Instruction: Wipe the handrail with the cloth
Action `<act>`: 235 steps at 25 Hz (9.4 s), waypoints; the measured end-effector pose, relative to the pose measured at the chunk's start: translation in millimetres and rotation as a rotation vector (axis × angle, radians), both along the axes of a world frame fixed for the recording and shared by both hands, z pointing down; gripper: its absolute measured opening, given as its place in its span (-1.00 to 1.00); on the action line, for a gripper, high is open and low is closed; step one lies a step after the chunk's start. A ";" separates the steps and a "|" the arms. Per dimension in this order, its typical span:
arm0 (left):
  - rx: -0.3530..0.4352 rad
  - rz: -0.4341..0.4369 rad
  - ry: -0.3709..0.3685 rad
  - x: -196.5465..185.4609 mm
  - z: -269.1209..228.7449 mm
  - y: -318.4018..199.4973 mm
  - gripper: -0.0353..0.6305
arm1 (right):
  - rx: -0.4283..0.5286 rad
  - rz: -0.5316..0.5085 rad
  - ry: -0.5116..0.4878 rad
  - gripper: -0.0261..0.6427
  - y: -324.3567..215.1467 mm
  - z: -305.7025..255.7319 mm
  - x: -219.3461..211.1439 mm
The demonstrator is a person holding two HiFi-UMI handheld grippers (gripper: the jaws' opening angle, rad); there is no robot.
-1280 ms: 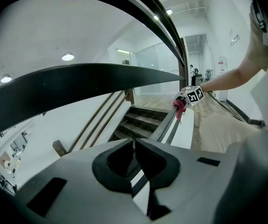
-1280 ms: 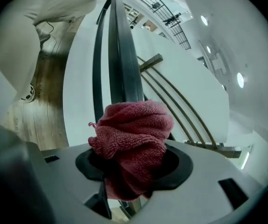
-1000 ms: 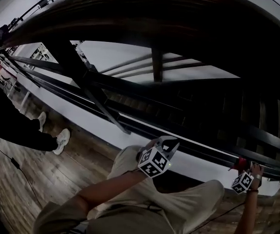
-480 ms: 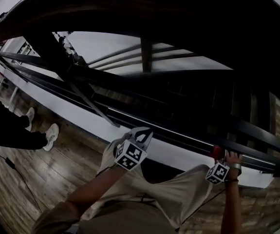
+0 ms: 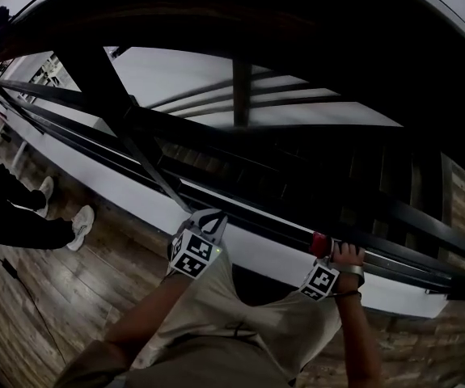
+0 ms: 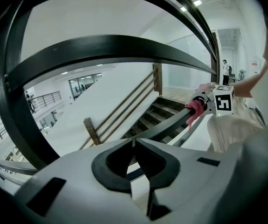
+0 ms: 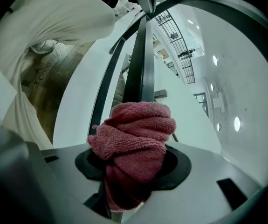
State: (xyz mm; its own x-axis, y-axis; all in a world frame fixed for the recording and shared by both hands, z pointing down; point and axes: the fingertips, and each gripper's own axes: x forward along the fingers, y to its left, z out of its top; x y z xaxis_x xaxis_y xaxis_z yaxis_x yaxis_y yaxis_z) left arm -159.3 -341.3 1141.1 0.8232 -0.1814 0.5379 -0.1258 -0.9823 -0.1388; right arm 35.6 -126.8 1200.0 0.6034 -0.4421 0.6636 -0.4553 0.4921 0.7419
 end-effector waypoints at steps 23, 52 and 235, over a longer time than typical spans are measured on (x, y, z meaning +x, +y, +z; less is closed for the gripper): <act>0.006 -0.143 0.031 -97.7 1.8 -87.3 -0.83 | 0.058 -0.089 -0.238 -0.29 -171.4 -4.4 -140.0; 0.021 -0.187 0.003 -123.9 13.2 -93.8 -0.83 | 0.315 -0.152 -0.519 -0.52 -227.0 53.1 -254.0; -0.040 0.529 0.276 166.0 -127.8 288.4 -0.83 | 1.187 0.253 -0.609 -0.74 270.3 -270.3 81.5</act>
State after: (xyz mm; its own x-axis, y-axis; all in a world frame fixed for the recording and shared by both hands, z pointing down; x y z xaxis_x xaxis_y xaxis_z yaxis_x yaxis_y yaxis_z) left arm 6.6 -53.0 1013.3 0.9065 0.3071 0.2896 0.3555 -0.9253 -0.1316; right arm 117.0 143.5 929.7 0.5027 -0.8510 0.1518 -0.8424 -0.4430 0.3068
